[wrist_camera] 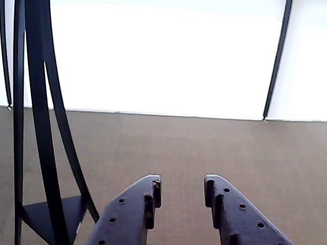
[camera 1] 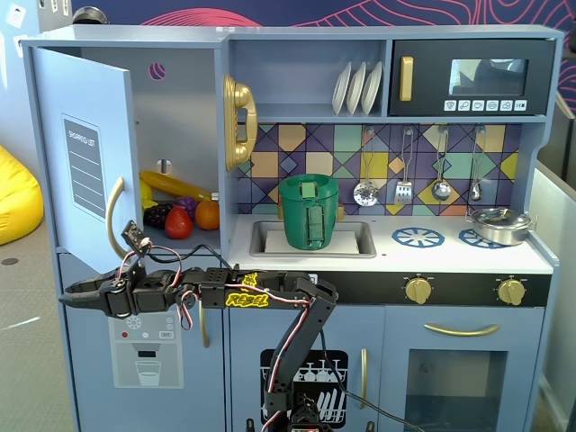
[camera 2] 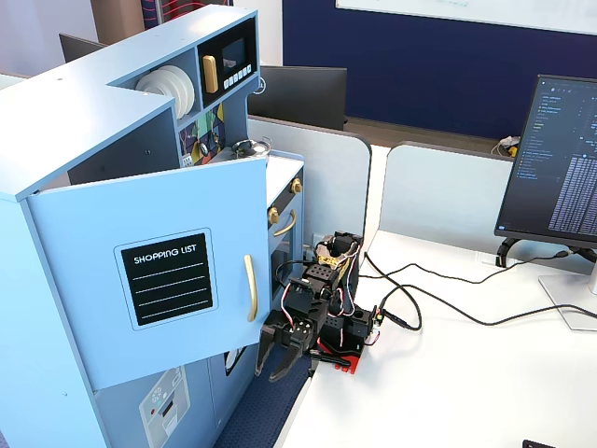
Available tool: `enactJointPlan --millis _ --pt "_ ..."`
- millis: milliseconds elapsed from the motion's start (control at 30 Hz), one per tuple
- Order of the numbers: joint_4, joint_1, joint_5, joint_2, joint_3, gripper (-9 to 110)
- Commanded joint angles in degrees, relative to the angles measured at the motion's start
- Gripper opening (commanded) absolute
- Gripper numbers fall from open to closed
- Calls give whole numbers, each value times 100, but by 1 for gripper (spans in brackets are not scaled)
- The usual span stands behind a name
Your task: Close the left cabinet door
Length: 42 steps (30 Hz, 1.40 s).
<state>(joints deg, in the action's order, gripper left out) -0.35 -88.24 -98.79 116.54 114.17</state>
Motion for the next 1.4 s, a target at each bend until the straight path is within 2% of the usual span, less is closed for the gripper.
enactJointPlan --millis 0,367,767,1367 --pt "-193 290 26 448 26 0" --pt "-79 1248 211 958 545 0" --pt "-53 2435 -79 1125 729 0" --pt "-519 4157 -229 888 923 0"
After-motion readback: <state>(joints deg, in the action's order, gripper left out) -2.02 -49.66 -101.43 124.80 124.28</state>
